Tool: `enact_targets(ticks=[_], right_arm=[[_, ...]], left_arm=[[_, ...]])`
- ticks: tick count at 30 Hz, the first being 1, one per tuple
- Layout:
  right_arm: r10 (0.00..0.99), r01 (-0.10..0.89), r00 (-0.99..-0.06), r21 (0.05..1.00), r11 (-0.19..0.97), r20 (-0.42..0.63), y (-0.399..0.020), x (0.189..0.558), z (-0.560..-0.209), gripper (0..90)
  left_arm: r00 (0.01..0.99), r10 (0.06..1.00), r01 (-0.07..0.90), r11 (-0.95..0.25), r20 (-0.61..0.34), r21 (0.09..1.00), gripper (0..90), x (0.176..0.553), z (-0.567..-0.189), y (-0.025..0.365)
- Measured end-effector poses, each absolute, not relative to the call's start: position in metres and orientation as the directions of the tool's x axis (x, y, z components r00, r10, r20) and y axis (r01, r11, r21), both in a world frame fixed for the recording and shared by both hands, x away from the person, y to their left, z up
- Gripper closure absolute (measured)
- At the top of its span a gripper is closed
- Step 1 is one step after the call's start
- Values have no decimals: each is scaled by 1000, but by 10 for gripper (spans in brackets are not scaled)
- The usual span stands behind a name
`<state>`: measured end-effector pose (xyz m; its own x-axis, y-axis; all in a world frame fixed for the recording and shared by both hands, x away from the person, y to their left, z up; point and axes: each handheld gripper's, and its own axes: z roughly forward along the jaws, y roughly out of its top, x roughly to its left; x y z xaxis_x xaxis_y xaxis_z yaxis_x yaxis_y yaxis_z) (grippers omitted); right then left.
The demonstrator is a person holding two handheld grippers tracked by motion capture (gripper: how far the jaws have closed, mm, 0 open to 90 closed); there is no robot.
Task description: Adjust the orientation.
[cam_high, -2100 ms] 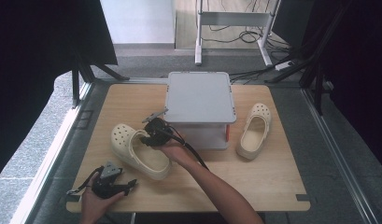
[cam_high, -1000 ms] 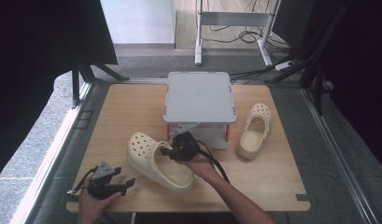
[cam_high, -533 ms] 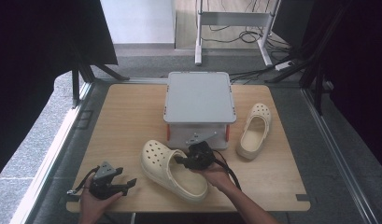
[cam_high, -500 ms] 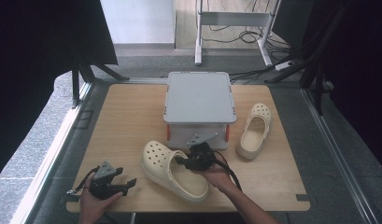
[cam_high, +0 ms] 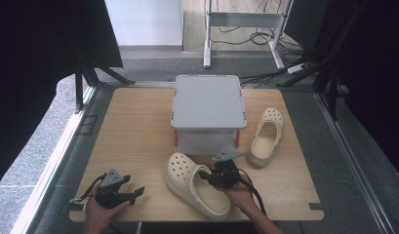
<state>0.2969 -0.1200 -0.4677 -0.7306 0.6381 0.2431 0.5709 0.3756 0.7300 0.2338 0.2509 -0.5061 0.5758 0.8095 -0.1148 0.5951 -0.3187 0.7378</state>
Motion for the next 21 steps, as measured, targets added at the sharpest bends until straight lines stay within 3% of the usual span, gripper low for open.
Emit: enact_targets(ticks=[21], right_arm=[[716, 605, -657, 730, 317, 234, -135, 294, -479, 777]], left_arm=[[576, 809, 595, -319, -115, 737, 258, 234, -506, 250]])
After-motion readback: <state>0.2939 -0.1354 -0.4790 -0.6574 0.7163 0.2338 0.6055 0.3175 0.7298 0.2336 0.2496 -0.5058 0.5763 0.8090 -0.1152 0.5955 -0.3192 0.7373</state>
